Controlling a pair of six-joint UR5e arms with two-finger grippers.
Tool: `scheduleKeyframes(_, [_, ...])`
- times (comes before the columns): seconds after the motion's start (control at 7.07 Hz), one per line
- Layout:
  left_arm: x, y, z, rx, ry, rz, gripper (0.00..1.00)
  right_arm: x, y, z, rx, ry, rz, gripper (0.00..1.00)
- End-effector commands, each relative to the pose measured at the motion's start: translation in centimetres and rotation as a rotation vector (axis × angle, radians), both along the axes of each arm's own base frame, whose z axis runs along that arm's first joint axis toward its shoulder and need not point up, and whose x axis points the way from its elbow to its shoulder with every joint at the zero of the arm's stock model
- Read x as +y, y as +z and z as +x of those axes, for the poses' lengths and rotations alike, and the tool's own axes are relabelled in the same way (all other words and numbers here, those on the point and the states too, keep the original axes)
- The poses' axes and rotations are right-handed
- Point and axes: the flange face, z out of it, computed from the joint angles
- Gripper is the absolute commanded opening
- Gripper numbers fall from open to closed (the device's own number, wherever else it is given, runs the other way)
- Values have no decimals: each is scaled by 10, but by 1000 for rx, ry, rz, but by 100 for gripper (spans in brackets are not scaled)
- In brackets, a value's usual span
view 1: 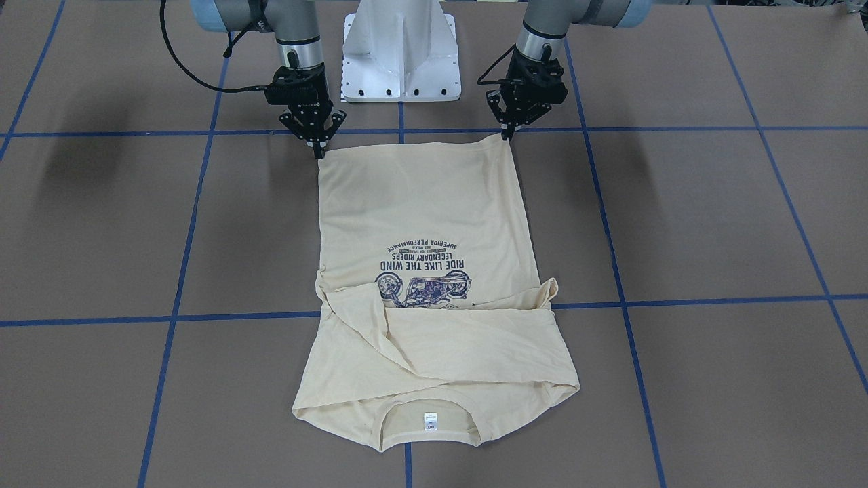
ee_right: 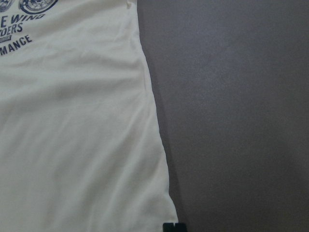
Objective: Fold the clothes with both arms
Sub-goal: 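Grasp the hem corners with both grippers, then lift the hem with both grippers and fold it toward the collar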
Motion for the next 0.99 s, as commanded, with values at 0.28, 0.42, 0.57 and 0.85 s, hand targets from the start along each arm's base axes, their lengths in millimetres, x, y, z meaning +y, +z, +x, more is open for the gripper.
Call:
scheduleKeyframes(0.28, [18,-68,-50,32,99,-48,0,-25,-72,64,-142,-21,-60,0])
scheduleKeyframes(0.42, [23,-89,-73,48,111,-41,0,-22,-100,100,-167,-69,-110,0])
scheduleKeyframes(0.57, [29,-107,-93,81,146,-44,0,-10,-121,127,-185,-115,-135,0])
scheduleKeyframes(0.85, [37,-130,-123,148,161,-34,0,55,-168,201,-212,-284,-167,0])
